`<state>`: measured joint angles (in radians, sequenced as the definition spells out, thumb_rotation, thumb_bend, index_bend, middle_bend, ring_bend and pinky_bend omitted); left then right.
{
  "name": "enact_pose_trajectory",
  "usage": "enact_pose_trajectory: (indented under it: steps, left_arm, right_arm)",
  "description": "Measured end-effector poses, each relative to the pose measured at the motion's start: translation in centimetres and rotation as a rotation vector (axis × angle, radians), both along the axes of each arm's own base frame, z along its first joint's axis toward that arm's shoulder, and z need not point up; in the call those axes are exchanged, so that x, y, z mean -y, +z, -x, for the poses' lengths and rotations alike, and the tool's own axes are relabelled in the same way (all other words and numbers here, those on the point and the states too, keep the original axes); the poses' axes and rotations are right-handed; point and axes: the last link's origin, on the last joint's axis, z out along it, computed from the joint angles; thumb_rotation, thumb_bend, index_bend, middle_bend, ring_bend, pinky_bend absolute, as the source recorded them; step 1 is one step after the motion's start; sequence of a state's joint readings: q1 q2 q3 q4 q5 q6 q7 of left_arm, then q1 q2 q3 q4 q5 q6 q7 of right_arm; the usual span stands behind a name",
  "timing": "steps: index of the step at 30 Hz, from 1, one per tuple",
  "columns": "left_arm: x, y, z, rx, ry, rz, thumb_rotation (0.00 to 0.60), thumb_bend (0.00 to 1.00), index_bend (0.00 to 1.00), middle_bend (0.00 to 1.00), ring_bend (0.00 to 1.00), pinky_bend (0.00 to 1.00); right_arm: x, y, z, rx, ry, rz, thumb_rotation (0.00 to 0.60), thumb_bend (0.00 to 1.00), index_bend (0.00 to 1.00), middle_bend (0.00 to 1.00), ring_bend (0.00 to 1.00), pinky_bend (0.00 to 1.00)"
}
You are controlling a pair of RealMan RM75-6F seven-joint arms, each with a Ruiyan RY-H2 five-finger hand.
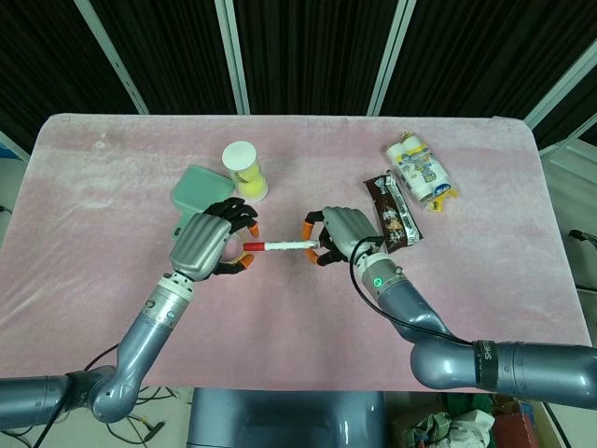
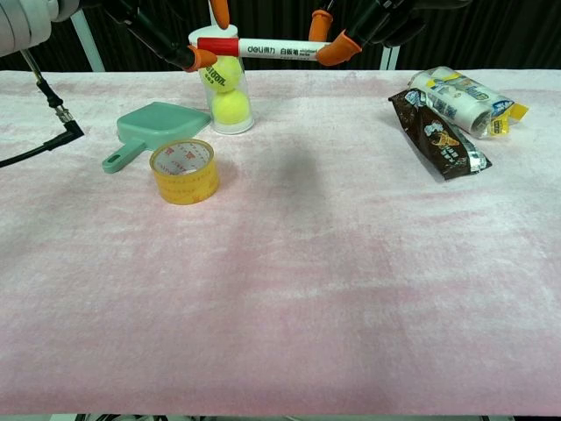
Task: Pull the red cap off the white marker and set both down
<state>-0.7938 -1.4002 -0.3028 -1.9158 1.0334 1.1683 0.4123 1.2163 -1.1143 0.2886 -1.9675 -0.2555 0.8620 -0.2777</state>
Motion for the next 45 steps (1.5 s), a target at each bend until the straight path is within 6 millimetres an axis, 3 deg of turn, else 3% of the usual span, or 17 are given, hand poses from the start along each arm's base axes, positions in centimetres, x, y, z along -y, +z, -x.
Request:
enact_pose_trajectory:
  steps: [45]
  left_arm:
    - [-0.08,-0.62,-0.03,0.007,-0.006,-0.020,0.600,0.31,0.53,0.31,0.15,0.23]
  right_arm:
    - [-0.09,0.27,0.00,0.005,-0.007,-0.003,0.600,0.47,0.78,1.00,1.00,0.98]
